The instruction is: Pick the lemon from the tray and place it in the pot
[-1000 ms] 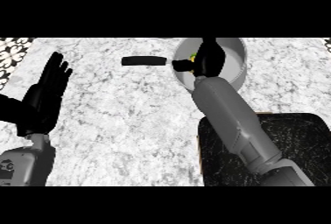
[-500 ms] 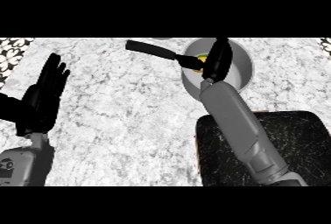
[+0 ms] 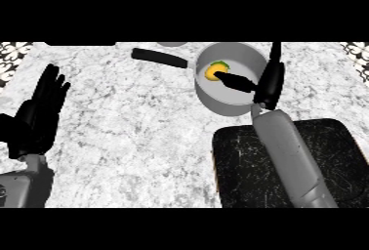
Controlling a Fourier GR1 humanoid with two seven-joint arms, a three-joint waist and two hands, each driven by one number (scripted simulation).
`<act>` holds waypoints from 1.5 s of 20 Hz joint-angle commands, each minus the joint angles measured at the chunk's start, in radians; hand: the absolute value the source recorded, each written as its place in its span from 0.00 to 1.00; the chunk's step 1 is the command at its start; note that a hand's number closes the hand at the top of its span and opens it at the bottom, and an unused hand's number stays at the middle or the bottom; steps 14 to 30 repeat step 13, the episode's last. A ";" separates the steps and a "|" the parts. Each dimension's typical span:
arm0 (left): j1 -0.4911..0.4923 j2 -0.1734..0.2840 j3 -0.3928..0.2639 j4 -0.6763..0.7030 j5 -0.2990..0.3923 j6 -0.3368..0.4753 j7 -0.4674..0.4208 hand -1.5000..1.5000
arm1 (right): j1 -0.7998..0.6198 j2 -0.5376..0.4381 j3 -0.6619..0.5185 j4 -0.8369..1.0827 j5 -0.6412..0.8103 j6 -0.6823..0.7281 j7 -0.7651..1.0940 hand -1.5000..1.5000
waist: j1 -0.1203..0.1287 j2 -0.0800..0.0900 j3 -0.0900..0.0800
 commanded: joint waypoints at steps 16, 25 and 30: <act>0.042 -0.040 0.001 -0.013 -0.037 -0.025 -0.033 0.50 | 0.271 -0.083 -0.030 -0.344 -0.025 0.204 0.034 0.00 | 0.002 0.001 0.000; 0.042 -0.040 0.001 -0.013 -0.037 -0.025 -0.033 0.50 | 0.271 -0.083 -0.030 -0.344 -0.025 0.204 0.034 0.00 | 0.002 0.001 0.000; 0.042 -0.040 0.001 -0.013 -0.037 -0.025 -0.033 0.50 | 0.271 -0.083 -0.030 -0.344 -0.025 0.204 0.034 0.00 | 0.002 0.001 0.000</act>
